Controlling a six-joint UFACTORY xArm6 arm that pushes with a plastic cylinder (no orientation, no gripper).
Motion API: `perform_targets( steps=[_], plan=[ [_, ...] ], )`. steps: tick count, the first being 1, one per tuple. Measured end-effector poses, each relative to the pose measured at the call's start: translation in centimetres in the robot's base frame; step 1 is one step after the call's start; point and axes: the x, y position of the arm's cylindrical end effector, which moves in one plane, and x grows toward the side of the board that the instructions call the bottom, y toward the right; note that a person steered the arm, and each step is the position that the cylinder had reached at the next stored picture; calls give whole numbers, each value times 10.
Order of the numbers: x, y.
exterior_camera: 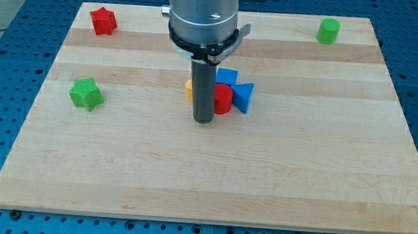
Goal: Push the green circle above the yellow heart
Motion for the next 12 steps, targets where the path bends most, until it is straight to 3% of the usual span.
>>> perform_targets(
  steps=[2, 3, 4, 5, 6, 7, 8, 9, 10, 11, 12],
  plan=[
    [20, 28],
    [4, 141],
    [-76, 261],
    [-175, 307],
    [-226, 307],
    [-223, 222],
    [-172, 123],
    [-169, 98],
    [-225, 134],
    [-241, 118],
    [-252, 197]
  ],
)
